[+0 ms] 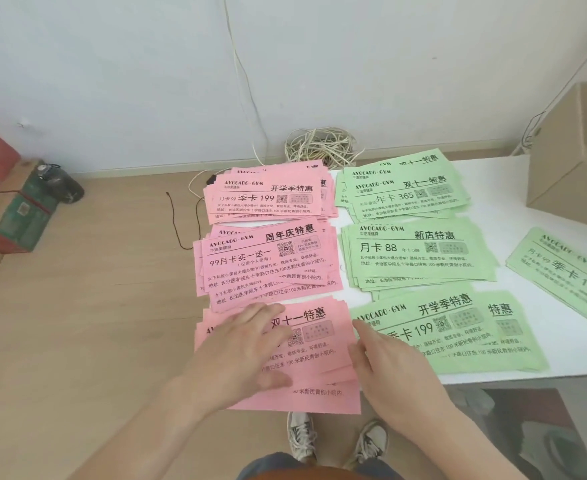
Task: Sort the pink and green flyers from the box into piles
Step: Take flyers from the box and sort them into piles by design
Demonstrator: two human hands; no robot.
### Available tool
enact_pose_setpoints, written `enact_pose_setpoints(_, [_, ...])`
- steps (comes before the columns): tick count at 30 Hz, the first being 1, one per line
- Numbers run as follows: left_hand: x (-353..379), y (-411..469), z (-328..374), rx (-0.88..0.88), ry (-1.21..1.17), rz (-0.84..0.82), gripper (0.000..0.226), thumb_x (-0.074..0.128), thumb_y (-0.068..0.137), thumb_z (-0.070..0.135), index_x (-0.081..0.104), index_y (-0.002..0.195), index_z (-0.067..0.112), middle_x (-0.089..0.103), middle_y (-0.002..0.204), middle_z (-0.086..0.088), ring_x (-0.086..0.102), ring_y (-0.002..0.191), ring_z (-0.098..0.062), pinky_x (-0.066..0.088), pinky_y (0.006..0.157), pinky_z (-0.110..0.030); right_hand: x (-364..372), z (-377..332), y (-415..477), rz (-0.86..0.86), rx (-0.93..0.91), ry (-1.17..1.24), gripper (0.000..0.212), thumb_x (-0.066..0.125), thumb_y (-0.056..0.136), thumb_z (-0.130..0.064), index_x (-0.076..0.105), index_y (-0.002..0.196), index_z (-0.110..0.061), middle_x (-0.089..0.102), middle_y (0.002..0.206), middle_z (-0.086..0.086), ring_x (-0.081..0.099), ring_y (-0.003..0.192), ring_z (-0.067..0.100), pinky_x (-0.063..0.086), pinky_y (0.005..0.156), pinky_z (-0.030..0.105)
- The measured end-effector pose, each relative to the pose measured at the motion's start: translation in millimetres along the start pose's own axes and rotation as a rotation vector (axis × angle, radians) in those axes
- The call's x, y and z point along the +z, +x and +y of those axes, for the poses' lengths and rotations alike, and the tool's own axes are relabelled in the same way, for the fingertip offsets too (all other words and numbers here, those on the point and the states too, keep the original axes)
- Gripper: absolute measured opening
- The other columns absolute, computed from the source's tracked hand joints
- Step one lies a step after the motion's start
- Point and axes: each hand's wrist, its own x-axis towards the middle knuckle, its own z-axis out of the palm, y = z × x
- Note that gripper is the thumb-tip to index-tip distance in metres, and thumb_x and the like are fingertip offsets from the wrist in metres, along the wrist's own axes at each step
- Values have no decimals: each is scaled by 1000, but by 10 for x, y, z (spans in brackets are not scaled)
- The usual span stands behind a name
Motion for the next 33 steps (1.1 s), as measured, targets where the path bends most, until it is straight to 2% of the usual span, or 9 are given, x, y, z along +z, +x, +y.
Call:
enact_pose_setpoints(4, [12, -19, 151, -36, 43, -160, 84, 56, 71, 72, 29, 139, 31, 11, 157, 1, 11, 143, -23, 21, 114, -42, 97, 32, 16, -21, -6, -64, 42, 34, 100, -24, 32, 143, -25, 66, 103, -7, 60, 86, 18, 46, 68, 33])
enact_pose_setpoints(8, [-66, -50, 123, -62, 53, -130, 75, 52, 79, 67, 26, 140, 33, 6, 156, 4, 6, 142, -20, 19, 116, -40, 131, 53, -1, 57, -41, -246, 57, 72, 73, -10, 56, 127, -20, 68, 93, -8, 59, 81, 19, 48, 55, 27])
enact_pose_setpoints(10, [-42, -62, 81, -57, 40, -103, 70, 52, 78, 67, 33, 136, 33, 15, 155, 4, 15, 141, -20, 27, 112, -41, 156, 134, -15, 147, 10, -343, 61, 82, 60, -13, 64, 117, -18, 70, 105, -2, 63, 92, 25, 55, 58, 33])
enact_pose_setpoints(14, [27, -19, 52, -22, 89, -3, 63, 43, 65, 75, 52, 110, 32, 53, 131, 2, 50, 117, -20, 54, 83, -37, 207, 340, -46, 99, 127, -446, 55, 81, 62, -30, 68, 114, -19, 65, 122, 8, 63, 99, 34, 57, 53, 45])
enact_pose_setpoints(21, [-101, 286, 314, -23, 123, 204, 30, 54, 77, 50, 62, 87, 23, 62, 103, 1, 63, 90, -19, 54, 59, -31, 64, 525, -107, 184, 53, -305, 48, 80, 68, -32, 65, 114, -26, 63, 124, 0, 61, 104, 26, 58, 60, 34])
enact_pose_setpoints(25, [-123, 730, 845, 100, 56, 258, 33, 46, 89, 41, 61, 109, 20, 59, 123, -5, 57, 111, -24, 56, 80, -41, -232, 845, -126, 271, -6, -211, 48, 79, 72, -23, 65, 118, -22, 64, 123, 1, 56, 109, 26, 55, 82, 39])
enact_pose_setpoints(28, [-66, 1064, 1465, 143, -13, -1, 51, 44, 95, 47, 38, 140, 25, 23, 156, -7, 20, 143, -26, 26, 114, -47, -585, 1314, -196, 236, 101, -174, 56, 68, 82, -36, 51, 135, -26, 49, 142, 3, 42, 129, 29, 47, 98, 46])
enact_pose_setpoints(31, [-3, 1269, 1865, 73, 60, -129, 64, 41, 93, 57, 15, 147, 35, -3, 160, 0, -3, 147, -23, 4, 119, -47, -961, 1869, -301, 82, 306, -206, 76, 50, 87, -61, 14, 149, -39, 11, 160, -2, 5, 147, 27, 29, 111, 47])
enact_pose_setpoints(33, [125, 1315, 1912, 18, 92, -111, 65, 44, 89, 61, 18, 143, 37, 7, 158, 1, 9, 146, -26, 16, 116, -52, -1174, 2242, -364, 20, 417, -233, 86, 50, 83, -68, 3, 149, -41, -1, 161, -1, -4, 148, 28, 26, 111, 51])
